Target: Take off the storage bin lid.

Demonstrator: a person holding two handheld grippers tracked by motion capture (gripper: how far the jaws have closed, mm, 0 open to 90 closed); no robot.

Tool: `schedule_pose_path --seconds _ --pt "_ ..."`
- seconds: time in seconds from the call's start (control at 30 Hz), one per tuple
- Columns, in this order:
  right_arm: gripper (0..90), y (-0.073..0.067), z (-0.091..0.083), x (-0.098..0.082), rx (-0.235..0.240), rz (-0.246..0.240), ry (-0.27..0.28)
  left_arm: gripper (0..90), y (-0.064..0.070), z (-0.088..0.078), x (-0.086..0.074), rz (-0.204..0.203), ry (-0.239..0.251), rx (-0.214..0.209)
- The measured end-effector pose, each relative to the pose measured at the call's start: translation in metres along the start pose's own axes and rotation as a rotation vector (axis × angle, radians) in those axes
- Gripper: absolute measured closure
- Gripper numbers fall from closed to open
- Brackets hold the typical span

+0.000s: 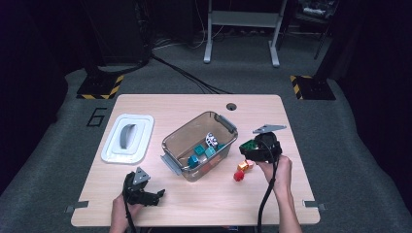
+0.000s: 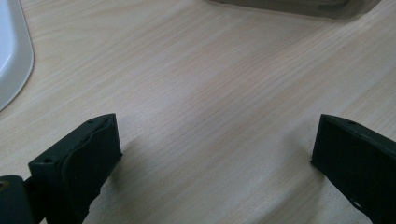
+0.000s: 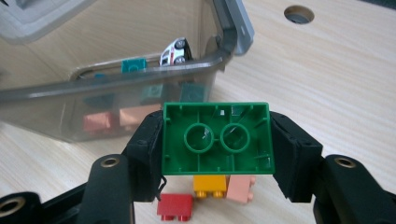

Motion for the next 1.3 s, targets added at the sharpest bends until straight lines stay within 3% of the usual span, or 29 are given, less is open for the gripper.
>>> schedule_pose_path --seconds 0.3,0.4,0.53,1.0,1.3 --pt "42.7 -0.006 0.009 0.027 0.023 -0.029 0.025 1.2 0.000 0.000 0.000 0.001 0.000 0.000" --pt "42.6 -0.012 0.014 0.035 0.038 -0.010 0.027 1.2 0.000 0.000 0.000 0.001 0.000 0.000" --pt "42.6 -0.018 0.024 0.042 0.054 -0.024 0.025 1.2 0.000 0.000 0.000 0.001 0.000 0.000" --pt "42.5 -0.040 0.059 0.043 0.087 -0.069 -0.035 1.2 0.001 0.000 0.000 -0.006 0.001 -0.001" --pt "41.8 -0.039 0.065 0.031 0.089 -0.082 -0.100 1.2 0.001 0.000 0.000 -0.005 0.002 -0.001"
Point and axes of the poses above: each handheld gripper's, and its own axes: z roughly forward along the jaws, x roughly out of its top, y roughly to its right, the point moved 10 cm from there along z, roughly forward along the jaws, and after that the axes turned 11 degrees about y, right-handed, at the moved point
